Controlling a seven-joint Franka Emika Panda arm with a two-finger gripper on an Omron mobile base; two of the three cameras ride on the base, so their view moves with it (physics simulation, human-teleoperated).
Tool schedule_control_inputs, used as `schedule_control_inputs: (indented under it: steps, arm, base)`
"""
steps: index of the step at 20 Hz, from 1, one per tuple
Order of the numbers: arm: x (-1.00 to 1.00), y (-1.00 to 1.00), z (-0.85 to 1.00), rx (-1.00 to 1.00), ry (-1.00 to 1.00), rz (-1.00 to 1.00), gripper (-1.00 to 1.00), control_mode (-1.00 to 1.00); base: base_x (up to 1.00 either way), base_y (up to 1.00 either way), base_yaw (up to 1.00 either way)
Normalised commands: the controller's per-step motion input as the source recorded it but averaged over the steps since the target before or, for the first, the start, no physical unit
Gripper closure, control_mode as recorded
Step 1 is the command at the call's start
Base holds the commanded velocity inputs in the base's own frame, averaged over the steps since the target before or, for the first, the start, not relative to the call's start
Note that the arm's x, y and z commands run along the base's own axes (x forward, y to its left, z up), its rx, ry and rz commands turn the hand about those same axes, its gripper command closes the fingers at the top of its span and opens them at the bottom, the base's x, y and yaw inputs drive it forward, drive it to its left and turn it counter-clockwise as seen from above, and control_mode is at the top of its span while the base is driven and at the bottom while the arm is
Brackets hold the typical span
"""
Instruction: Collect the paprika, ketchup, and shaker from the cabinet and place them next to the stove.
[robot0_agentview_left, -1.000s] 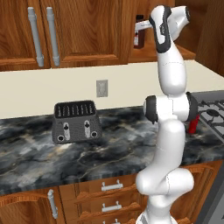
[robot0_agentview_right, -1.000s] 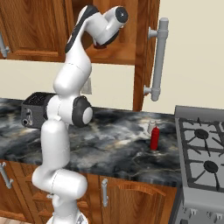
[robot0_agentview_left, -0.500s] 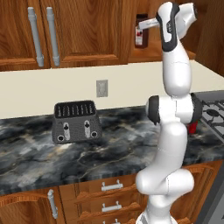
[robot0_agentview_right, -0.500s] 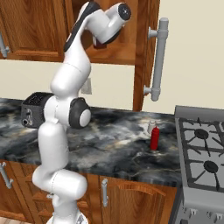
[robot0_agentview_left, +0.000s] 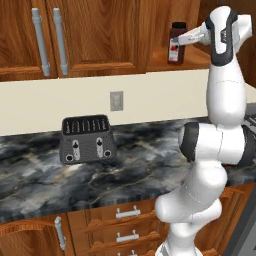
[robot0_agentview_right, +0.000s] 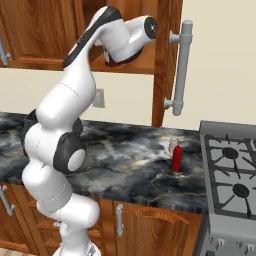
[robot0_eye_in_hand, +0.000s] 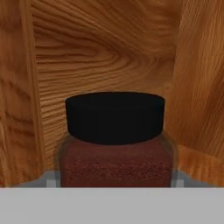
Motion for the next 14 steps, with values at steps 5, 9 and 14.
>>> schedule_control_inputs:
  steps: [5,9,14]
  arm:
    - [-1.0,0.48,-0.61,0.0,-0.11,-0.08,1.0,-1.0]
    - [-1.0,0.36,-0.51,0.0,-0.08,-0.13,1.0,-1.0]
    - [-1.0,-0.15,-0.27,0.01,-0.01,-0.15,1.0,-1.0]
  base:
    - [0.0,0.0,0.0]
    - [0.0,0.0,0.0]
    - [0.0,0.0,0.0]
